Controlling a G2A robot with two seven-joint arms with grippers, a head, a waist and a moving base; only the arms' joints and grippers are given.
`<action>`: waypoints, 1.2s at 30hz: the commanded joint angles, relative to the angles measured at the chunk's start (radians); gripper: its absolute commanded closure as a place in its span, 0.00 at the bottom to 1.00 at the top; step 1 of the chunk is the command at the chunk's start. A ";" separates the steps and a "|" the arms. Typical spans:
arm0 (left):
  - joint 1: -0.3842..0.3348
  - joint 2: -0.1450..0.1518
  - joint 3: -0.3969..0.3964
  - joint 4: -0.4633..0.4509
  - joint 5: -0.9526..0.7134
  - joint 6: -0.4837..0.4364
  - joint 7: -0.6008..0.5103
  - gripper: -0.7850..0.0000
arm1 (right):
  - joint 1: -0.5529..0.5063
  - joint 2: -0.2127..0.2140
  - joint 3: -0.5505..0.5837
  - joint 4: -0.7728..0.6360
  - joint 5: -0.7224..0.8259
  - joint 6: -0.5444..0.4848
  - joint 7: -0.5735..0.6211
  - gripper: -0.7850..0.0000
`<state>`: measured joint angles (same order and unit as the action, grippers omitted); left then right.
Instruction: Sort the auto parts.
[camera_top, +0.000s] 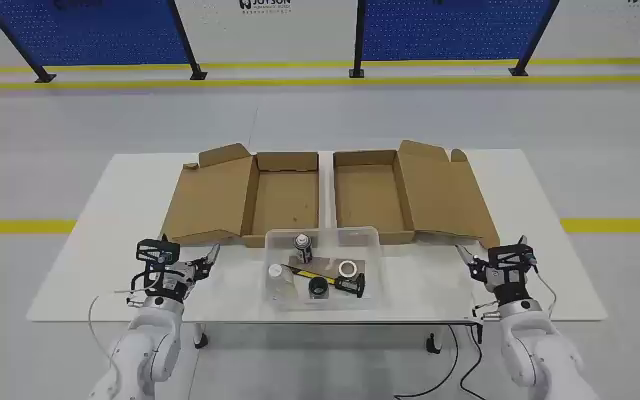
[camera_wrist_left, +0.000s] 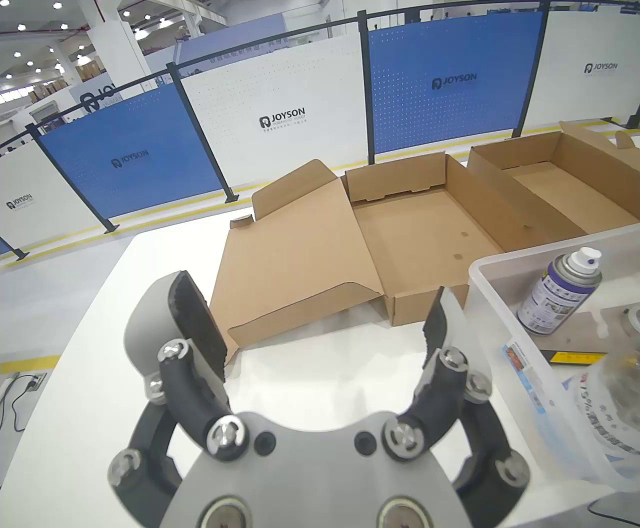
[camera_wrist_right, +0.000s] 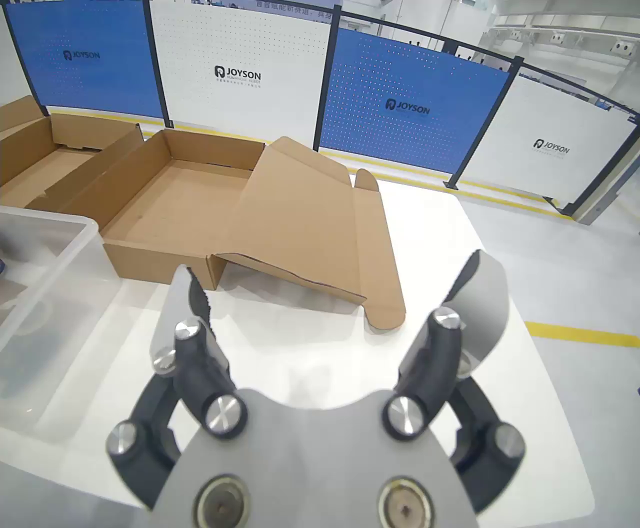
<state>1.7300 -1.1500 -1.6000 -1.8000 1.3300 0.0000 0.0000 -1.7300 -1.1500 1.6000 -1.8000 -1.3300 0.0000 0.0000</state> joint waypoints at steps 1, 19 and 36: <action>0.000 0.000 0.000 0.000 0.000 0.000 0.000 0.00 | 0.000 0.000 0.000 0.000 0.000 0.000 0.000 0.00; -0.015 -0.002 0.018 -0.083 -0.013 -0.105 -0.017 0.00 | 0.000 0.000 0.000 0.000 0.000 0.000 0.000 0.00; -0.012 0.012 0.114 -0.127 -0.055 -0.510 -0.109 0.00 | 0.000 0.000 0.000 0.000 0.000 0.000 0.000 0.00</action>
<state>1.7239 -1.1368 -1.4995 -1.9388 1.2708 -0.5096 -0.1053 -1.7300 -1.1500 1.6000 -1.8000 -1.3300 0.0000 0.0000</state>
